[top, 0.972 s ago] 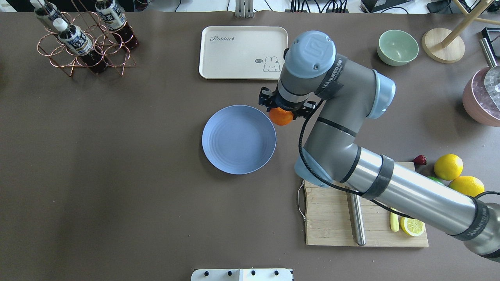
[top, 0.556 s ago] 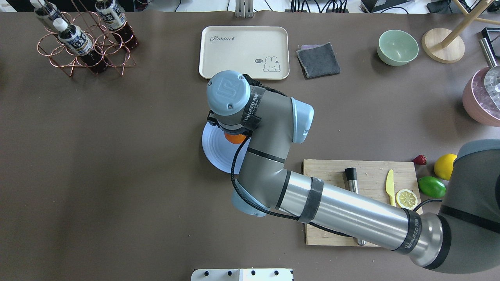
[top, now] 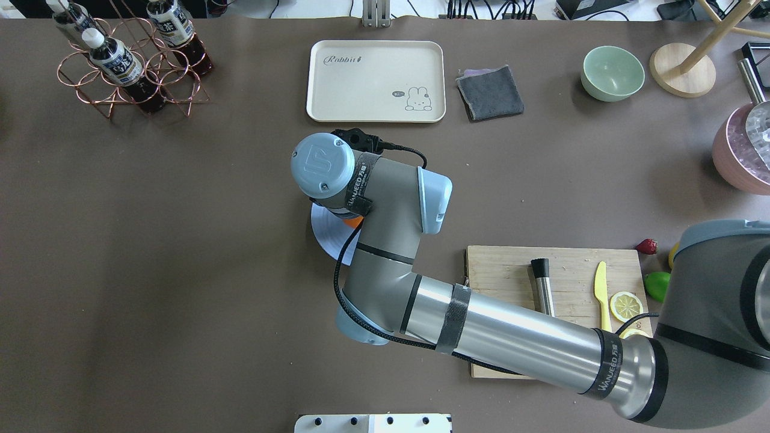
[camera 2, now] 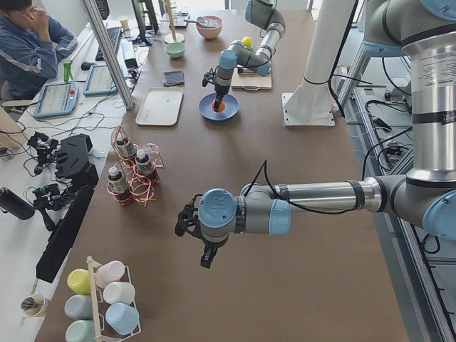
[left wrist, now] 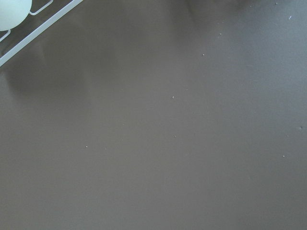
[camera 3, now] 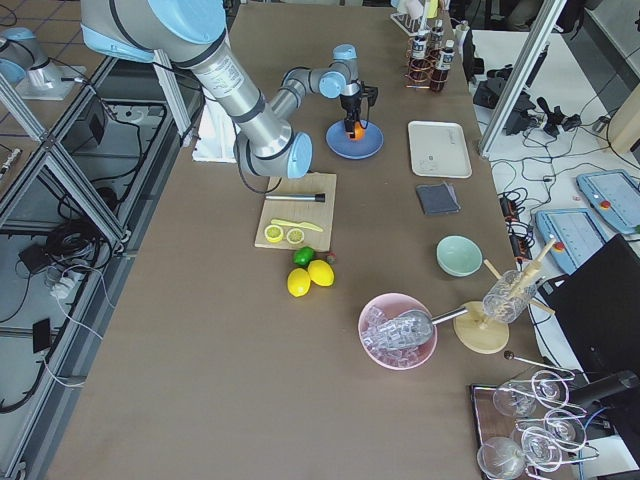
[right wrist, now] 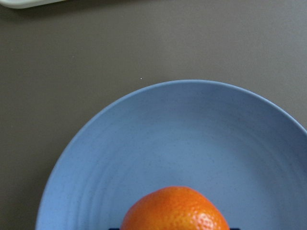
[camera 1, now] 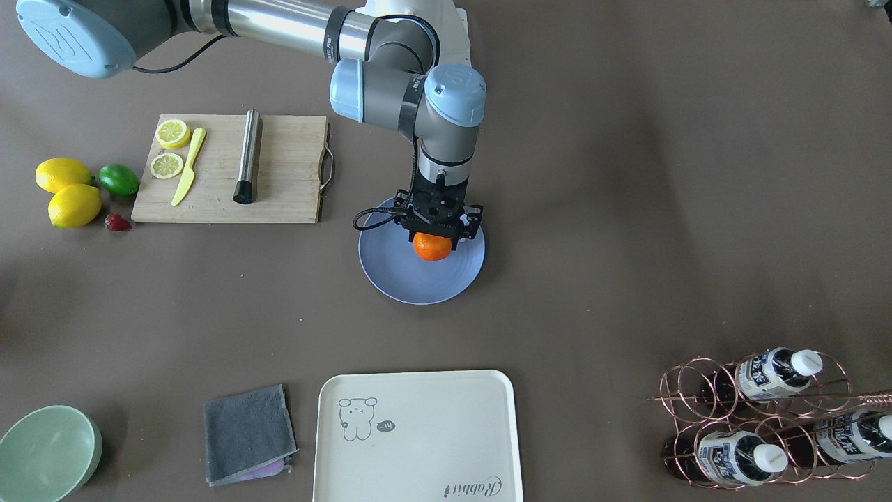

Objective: Pick orange to plate
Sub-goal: 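Lower the orange onto the blue plate and open the right gripper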

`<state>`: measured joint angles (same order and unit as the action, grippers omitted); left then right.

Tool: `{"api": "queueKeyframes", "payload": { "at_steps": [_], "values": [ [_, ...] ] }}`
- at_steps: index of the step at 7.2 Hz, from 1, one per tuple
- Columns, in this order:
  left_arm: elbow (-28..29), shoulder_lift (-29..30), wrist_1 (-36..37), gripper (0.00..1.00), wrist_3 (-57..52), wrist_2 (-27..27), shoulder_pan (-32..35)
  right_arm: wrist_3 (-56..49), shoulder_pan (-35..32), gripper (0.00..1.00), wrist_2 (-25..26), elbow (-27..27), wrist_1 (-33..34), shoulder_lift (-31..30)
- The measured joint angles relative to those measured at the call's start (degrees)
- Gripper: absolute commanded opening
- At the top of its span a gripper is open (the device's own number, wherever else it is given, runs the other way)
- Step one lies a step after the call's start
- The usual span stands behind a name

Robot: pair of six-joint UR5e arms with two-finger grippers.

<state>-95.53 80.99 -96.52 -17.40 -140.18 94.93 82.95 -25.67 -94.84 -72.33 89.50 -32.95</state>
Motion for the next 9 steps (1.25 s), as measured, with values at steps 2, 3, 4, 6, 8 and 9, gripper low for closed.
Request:
{"api": "queueKeyframes", "payload": {
  "at_steps": [2,3,4,6,8,9],
  "values": [
    [0.0,0.0,-0.1,0.98,0.0,0.0,0.0,-1.8,0.0,0.16,0.1,0.0,-0.1,-0.3],
    [0.0,0.0,-0.1,0.98,0.0,0.0,0.0,-2.0,-0.1,0.99,0.0,0.0,-0.4,-0.4],
    [0.0,0.0,-0.1,0.98,0.0,0.0,0.0,-2.1,-0.2,1.00,0.0,-0.2,-0.6,-0.6],
    [0.1,0.0,-0.1,0.98,0.0,0.0,0.0,-2.6,-1.1,1.00,-0.4,-1.7,-0.6,-1.6],
    [0.3,0.0,0.0,0.98,-0.1,0.0,0.0,-5.4,-5.0,1.00,-4.1,-4.2,-0.1,-2.3],
    [0.5,0.0,0.1,0.98,-0.1,0.0,0.0,-8.4,-8.5,1.00,-7.6,-6.2,0.5,-3.6]
  ]
}}
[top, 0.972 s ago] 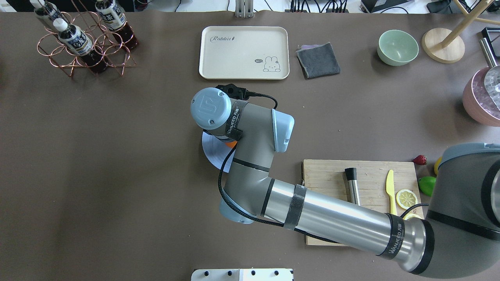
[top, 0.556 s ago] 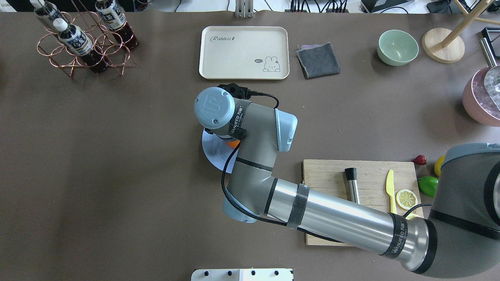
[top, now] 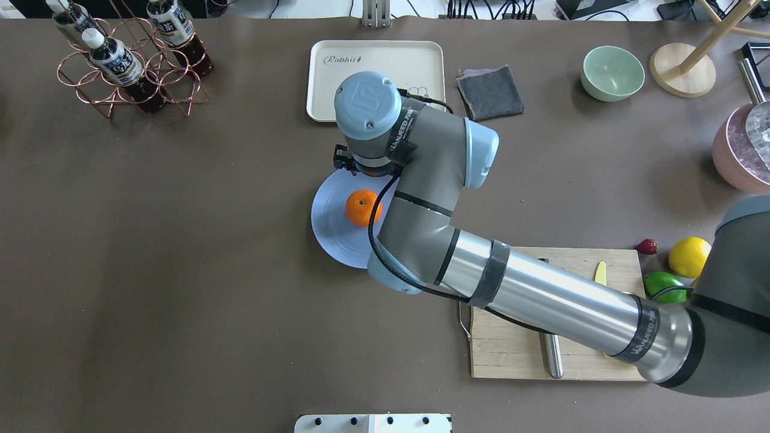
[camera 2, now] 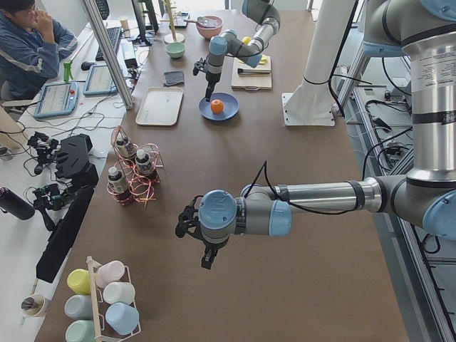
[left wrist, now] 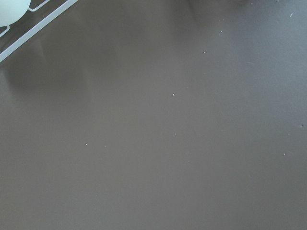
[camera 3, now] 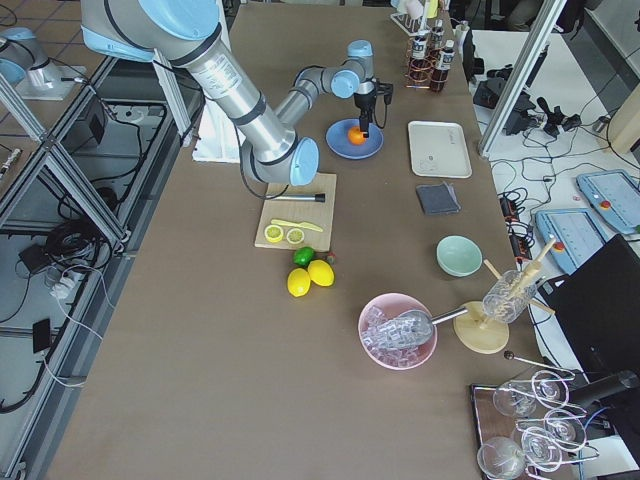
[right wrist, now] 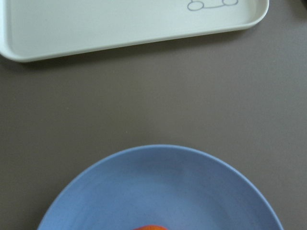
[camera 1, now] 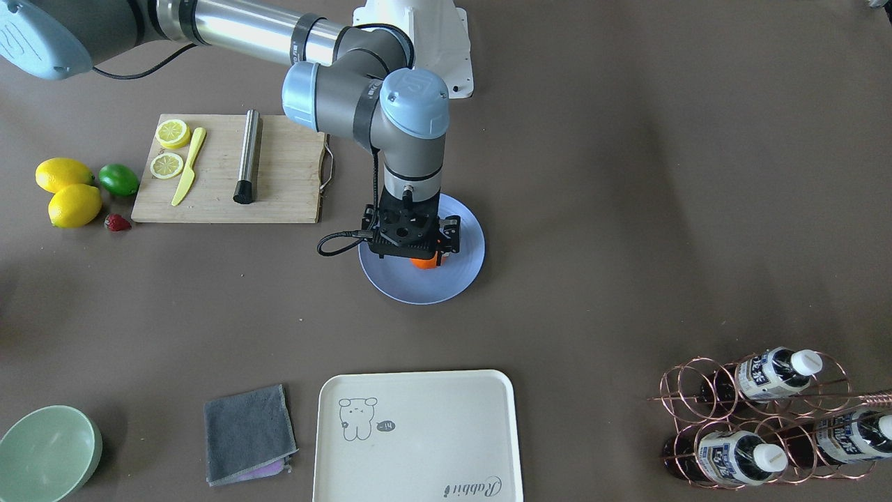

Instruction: Pick orange to plate

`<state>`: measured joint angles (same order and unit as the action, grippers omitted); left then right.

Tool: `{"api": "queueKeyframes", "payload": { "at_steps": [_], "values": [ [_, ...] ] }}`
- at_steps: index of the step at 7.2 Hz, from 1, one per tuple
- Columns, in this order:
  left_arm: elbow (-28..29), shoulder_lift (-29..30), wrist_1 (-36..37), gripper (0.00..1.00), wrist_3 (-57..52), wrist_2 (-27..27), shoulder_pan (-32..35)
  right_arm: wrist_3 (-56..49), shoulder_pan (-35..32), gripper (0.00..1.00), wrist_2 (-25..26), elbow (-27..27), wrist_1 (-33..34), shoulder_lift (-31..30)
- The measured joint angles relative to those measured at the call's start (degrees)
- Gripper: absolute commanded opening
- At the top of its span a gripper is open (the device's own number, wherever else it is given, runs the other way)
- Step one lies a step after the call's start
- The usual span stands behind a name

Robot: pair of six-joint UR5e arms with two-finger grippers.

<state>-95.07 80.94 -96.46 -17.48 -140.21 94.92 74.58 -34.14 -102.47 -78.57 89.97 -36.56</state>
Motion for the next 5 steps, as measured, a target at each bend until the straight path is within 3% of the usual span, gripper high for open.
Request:
{"api": "queueKeyframes", "payload": {
  "at_steps": [3,5],
  "values": [
    [0.7,0.4,2.5,0.98,0.4,0.5,-0.3,-18.5,-13.0,1.00,-9.3,-11.4,6.5,-10.4],
    [0.3,2.9,11.5,0.98,0.8,1.6,-0.8,-32.1,-20.9,1.00,-13.3,-18.6,8.0,-20.4]
  ]
}}
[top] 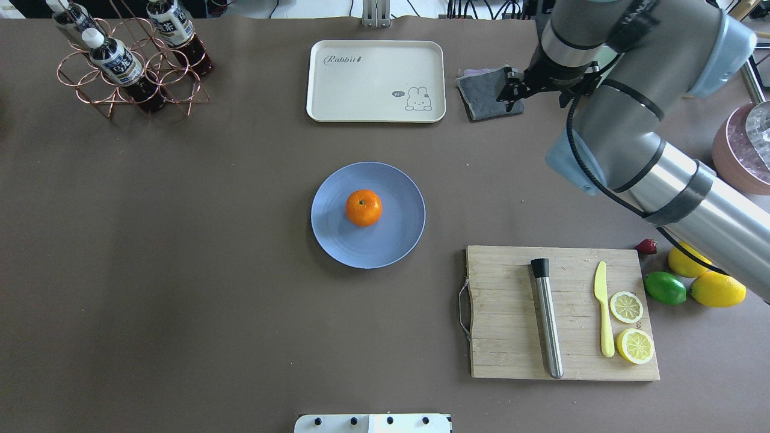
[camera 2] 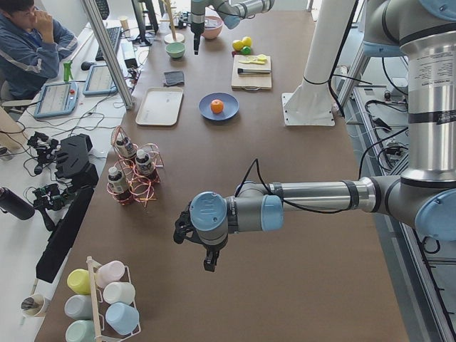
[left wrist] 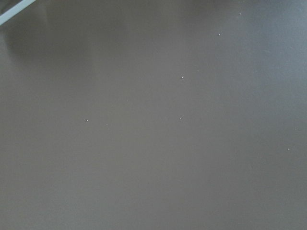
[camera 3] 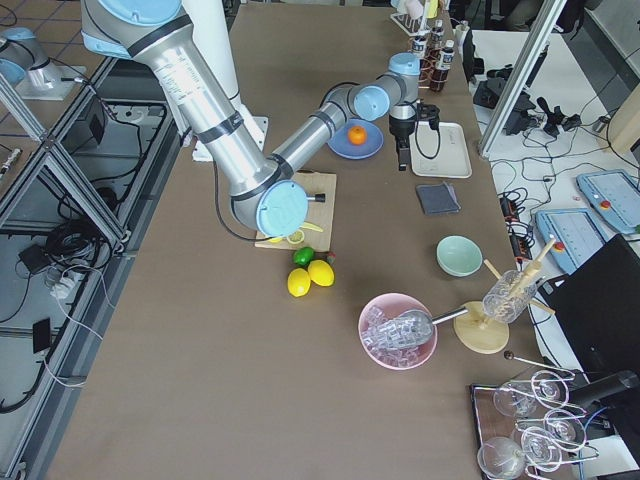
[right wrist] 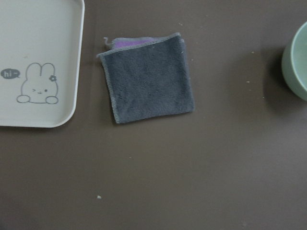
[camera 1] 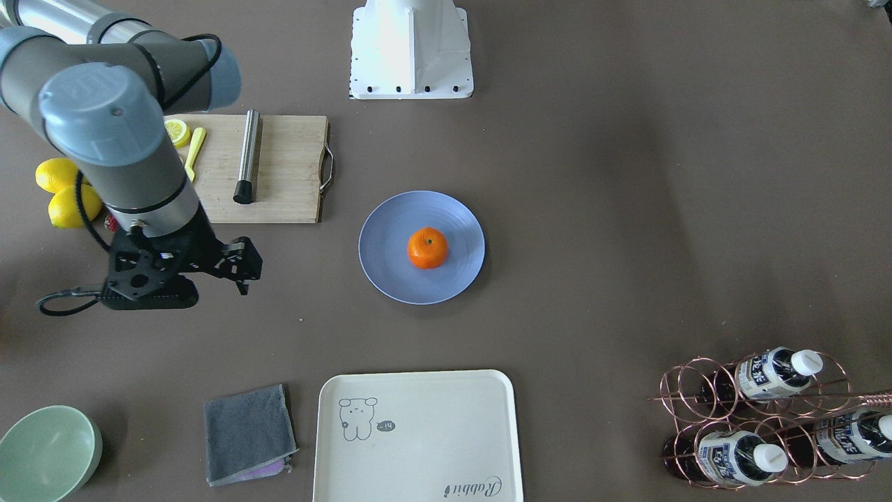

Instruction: Pick orange to plate

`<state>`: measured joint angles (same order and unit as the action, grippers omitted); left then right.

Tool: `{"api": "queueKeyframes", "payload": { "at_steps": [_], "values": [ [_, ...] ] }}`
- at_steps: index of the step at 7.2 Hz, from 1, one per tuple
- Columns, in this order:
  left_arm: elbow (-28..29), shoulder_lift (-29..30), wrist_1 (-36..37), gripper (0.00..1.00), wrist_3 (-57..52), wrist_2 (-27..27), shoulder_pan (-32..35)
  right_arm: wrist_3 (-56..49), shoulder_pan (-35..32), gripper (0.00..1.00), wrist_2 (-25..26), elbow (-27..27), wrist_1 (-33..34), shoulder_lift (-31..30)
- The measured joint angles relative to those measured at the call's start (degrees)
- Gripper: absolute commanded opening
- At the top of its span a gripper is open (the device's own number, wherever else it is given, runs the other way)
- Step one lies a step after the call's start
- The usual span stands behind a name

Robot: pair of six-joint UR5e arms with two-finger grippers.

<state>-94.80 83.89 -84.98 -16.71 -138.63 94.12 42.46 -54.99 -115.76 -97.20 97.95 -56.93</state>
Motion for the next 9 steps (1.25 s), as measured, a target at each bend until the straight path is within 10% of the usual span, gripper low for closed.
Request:
{"api": "queueKeyframes", "payload": {
  "at_steps": [4,9],
  "values": [
    [-3.0,2.4,3.8,0.98,8.4,2.6,-2.8,-32.8,-17.2,1.00,-7.0,-7.3,-0.1,-21.1],
    [-3.4,2.5,3.7,0.98,9.8,2.5,-3.4,-45.3,-32.7,1.00,-7.2,3.5,-1.8,-32.6]
  ]
}}
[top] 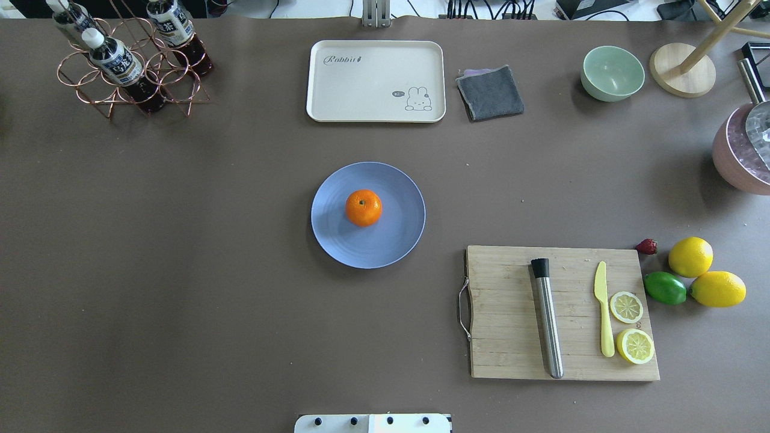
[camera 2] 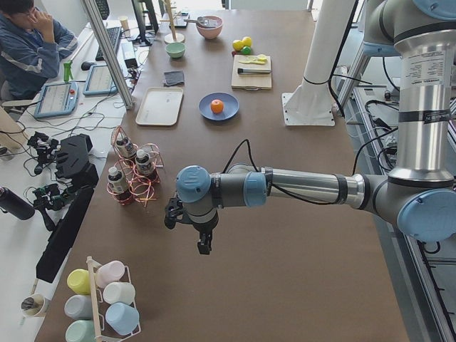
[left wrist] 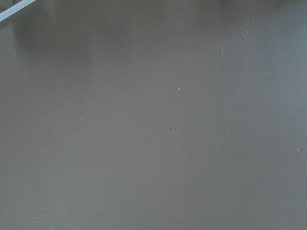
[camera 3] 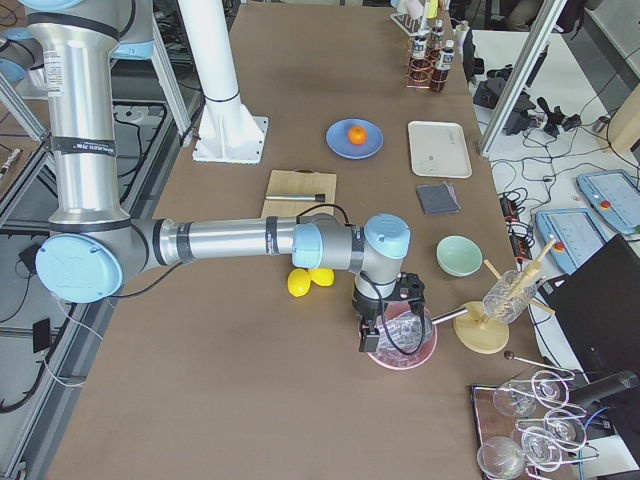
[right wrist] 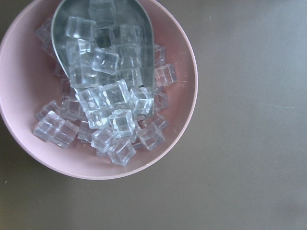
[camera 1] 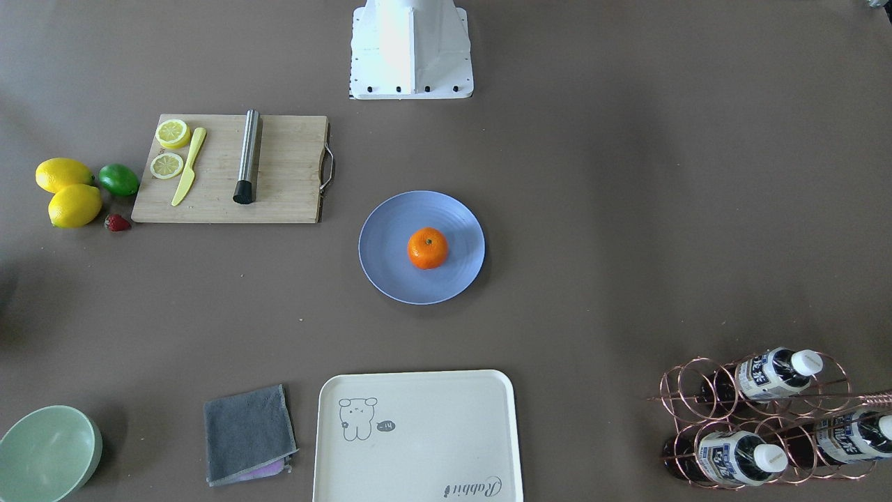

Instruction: Pick orange to plate

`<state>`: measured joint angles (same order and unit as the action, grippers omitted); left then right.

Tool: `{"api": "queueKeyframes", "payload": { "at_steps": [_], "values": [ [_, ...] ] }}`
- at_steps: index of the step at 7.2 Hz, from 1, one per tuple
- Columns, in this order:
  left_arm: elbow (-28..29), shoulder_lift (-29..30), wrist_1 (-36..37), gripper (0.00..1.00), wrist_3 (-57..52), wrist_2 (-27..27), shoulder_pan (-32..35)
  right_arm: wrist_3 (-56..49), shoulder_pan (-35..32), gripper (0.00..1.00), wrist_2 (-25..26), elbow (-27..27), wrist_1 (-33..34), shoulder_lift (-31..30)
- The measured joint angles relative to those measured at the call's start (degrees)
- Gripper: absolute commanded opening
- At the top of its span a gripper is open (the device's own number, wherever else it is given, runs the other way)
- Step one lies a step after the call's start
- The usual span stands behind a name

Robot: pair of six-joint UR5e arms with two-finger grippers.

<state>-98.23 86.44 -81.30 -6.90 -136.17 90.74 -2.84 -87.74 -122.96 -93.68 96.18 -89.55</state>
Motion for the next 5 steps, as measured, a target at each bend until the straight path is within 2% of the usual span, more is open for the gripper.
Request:
{"api": "queueKeyframes", "payload": {
  "at_steps": [5],
  "values": [
    [0.1,0.6,0.1,0.98,0.2,-0.2,0.0,0.0,-1.6,1.00,-3.9,0.5,-0.2,-0.3]
  ]
}}
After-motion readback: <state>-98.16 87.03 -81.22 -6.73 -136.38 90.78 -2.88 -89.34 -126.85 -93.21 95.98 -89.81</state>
